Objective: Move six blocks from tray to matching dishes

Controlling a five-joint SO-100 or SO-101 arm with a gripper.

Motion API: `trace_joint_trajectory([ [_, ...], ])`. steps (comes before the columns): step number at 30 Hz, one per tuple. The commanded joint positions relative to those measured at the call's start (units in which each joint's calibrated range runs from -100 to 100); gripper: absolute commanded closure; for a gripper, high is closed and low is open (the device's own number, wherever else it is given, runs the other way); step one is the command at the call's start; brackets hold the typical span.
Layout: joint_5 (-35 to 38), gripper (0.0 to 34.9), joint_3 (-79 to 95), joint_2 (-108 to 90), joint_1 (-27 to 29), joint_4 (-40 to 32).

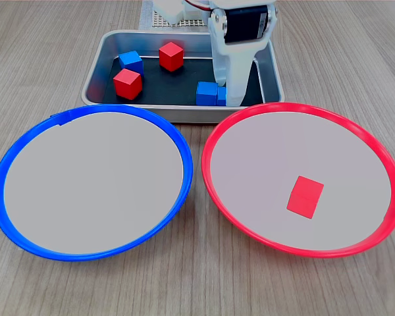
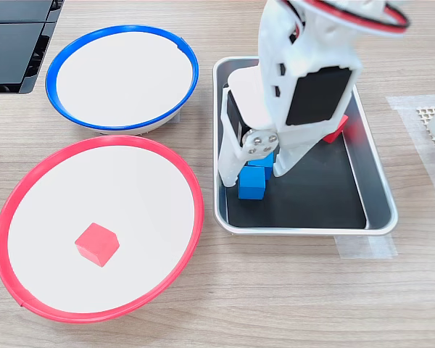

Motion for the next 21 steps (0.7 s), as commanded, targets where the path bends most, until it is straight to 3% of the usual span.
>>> trace_joint_trajectory([
  [1,0.4,22.7,-1.5,0.7,-0.1,-1.0],
  [3,0.6,31.3,-1.3,1.2,-0.1,-1.5],
  [6,1.5,34.3,-2.9,0.8,-0.4,1.4],
  [11,3.1,34.6,-16.8,-4.6,-1.2,19.3],
  [12,3.1,34.6,-18.5,-5.2,-0.9,20.3],
  [15,1.8,34.6,-25.6,-6.4,2.4,21.3],
  [21,-4.5,34.6,-41.6,5.6,16.3,14.1],
])
